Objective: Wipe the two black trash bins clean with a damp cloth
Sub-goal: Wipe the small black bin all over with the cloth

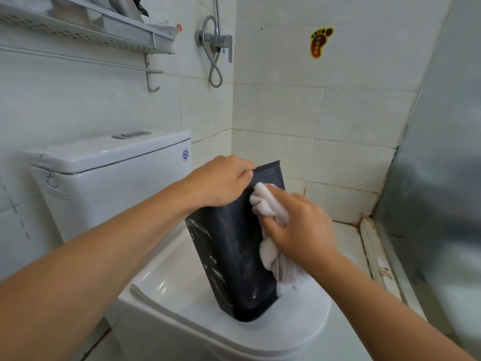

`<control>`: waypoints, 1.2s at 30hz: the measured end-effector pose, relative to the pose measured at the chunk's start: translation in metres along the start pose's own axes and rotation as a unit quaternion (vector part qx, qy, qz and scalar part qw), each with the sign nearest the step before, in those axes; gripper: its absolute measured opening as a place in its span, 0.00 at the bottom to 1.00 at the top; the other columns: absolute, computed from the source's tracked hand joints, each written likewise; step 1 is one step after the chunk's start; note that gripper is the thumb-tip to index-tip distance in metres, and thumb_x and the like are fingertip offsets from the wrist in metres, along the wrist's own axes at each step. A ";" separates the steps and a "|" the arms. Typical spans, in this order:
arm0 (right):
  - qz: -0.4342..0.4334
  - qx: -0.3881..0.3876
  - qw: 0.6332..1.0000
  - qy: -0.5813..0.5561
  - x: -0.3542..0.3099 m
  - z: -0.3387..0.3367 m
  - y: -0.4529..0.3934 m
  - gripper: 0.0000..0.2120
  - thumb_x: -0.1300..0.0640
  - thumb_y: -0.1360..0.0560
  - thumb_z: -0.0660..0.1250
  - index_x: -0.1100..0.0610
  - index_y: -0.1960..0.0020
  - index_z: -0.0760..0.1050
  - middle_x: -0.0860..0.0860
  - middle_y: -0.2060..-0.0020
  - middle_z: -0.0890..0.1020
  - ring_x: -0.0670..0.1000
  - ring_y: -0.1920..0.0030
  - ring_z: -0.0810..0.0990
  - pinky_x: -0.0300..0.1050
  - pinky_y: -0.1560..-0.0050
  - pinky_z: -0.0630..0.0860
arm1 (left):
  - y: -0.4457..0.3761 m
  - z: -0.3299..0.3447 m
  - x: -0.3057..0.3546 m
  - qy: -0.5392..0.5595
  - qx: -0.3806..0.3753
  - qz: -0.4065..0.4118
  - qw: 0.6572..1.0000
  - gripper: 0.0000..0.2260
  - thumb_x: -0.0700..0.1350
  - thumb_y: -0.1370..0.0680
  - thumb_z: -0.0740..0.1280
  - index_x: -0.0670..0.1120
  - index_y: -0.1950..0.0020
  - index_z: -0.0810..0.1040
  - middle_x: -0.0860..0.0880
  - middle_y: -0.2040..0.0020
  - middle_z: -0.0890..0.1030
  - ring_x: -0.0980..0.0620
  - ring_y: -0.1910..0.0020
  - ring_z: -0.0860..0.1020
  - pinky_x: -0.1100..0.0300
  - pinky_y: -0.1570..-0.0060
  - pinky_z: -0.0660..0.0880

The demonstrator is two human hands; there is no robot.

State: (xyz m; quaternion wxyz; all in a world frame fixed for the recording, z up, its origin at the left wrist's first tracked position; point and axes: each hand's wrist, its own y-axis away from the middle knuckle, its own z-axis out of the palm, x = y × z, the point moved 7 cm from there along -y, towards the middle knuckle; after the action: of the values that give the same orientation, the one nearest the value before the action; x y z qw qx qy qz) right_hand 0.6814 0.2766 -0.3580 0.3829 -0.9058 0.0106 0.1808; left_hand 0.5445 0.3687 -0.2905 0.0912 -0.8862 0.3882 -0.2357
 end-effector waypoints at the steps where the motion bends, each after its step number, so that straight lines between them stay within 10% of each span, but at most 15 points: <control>1: 0.050 0.000 0.999 0.002 0.016 -0.001 -0.005 0.16 0.39 0.23 0.65 0.34 0.35 0.75 0.45 0.60 0.80 0.50 0.62 0.79 0.48 0.64 0.76 | -0.001 0.001 0.002 0.011 -0.013 -0.007 1.000 0.14 0.45 0.14 0.56 0.40 0.56 0.71 0.46 0.66 0.73 0.49 0.64 0.69 0.53 0.61 0.66; 15: 0.098 -0.030 0.993 -0.062 0.020 0.003 0.009 0.22 0.38 0.17 0.45 0.35 0.27 0.66 0.47 0.51 0.78 0.48 0.53 0.77 0.50 0.53 0.75 | 0.011 -0.001 -0.005 0.225 -0.096 -0.053 0.968 0.19 0.41 0.15 0.56 0.54 0.37 0.85 0.52 0.41 0.86 0.48 0.40 0.83 0.48 0.33 0.77; 22: 0.260 -0.060 0.931 -0.248 0.051 0.008 0.010 0.29 0.39 0.26 0.74 0.49 0.30 0.71 0.41 0.46 0.79 0.48 0.44 0.80 0.50 0.43 0.79 | 0.016 0.001 -0.002 0.243 -0.102 -0.058 0.963 0.21 0.40 0.16 0.56 0.56 0.38 0.86 0.49 0.39 0.86 0.46 0.39 0.83 0.46 0.33 0.77; 36: 0.127 -0.013 0.988 -0.089 0.014 0.010 0.018 0.23 0.38 0.24 0.69 0.46 0.37 0.65 0.47 0.49 0.71 0.51 0.50 0.73 0.48 0.52 0.75 | 0.015 -0.004 -0.006 0.302 -0.081 -0.016 0.950 0.24 0.44 0.27 0.55 0.50 0.40 0.88 0.42 0.43 0.87 0.41 0.42 0.84 0.39 0.35 0.75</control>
State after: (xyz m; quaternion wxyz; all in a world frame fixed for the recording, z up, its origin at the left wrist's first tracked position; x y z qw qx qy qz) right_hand 0.6882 0.2730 -0.3814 0.3445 -0.8823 0.0891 0.3080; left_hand 0.5293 0.3633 -0.2947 -0.1058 -0.7842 0.4010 -0.4615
